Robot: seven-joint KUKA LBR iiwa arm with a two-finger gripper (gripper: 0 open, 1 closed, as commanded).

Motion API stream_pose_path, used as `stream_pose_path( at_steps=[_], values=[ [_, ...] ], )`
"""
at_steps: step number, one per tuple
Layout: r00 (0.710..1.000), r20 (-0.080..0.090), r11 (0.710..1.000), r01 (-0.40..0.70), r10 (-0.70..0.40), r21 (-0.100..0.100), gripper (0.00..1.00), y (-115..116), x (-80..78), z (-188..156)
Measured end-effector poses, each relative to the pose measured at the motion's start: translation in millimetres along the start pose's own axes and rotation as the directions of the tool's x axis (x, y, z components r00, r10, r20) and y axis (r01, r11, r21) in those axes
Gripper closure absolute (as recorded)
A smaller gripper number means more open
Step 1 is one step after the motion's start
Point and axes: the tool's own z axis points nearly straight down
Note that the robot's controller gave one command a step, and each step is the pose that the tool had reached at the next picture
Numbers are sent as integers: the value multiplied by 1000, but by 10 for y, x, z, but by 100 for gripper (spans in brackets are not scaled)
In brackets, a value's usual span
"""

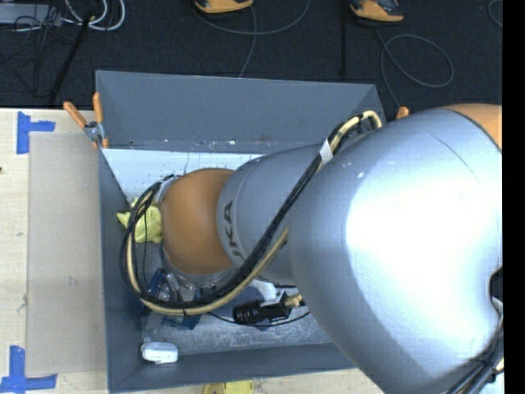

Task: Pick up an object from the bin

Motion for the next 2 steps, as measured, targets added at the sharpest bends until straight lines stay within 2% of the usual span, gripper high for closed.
stream_pose_path(
  at_steps=[2],
  values=[
    [1000,0,1000,-1,1,0,100,-3,1,-11]
  ],
)
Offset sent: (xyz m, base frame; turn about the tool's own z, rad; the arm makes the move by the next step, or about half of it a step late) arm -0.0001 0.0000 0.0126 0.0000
